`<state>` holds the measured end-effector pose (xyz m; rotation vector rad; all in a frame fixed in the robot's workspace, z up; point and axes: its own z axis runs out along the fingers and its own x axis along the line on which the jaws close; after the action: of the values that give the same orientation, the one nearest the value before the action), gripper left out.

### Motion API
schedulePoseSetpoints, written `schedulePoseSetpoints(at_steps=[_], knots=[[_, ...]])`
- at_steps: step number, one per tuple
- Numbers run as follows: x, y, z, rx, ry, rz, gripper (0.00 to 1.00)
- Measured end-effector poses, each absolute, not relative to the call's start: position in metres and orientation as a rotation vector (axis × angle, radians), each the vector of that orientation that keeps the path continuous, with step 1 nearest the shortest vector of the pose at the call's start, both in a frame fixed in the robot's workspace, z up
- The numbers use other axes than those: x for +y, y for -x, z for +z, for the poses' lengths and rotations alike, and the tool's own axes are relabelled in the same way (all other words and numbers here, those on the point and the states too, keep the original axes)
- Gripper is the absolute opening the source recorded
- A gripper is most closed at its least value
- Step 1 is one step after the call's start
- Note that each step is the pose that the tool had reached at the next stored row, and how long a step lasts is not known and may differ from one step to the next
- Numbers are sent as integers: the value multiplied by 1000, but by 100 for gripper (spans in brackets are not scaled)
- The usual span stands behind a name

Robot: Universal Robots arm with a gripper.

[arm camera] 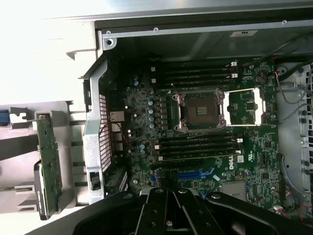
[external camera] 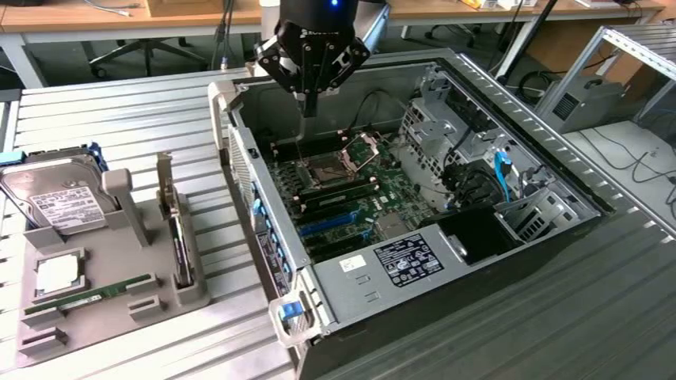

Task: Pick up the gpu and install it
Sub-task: 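Reach for the gpu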

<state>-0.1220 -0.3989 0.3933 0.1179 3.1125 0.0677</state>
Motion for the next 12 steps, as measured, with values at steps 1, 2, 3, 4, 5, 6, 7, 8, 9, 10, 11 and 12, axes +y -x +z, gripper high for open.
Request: schedulePoseSetpoints(at_steps=[1,2,3,4,5,6,7,8,9,10,11,12], knots=[[-399,122,393,3113,-118,68,11],[-399,123,393,3112,-118,68,11],[-399,124,393,3112,-118,68,11],[-399,126,393,3113,-118,68,11],[-399,128,393,3112,-118,68,11],[-399,132,393,3112,-118,68,11],[-399,135,393,3112,-118,68,11],[-399,137,393,3112,-118,68,11],[-399,139,393,3112,-118,68,11],[-399,140,393,3112,-118,68,11],[-399,141,393,3112,-118,68,11],[-399,143,393,3113,-118,68,11]])
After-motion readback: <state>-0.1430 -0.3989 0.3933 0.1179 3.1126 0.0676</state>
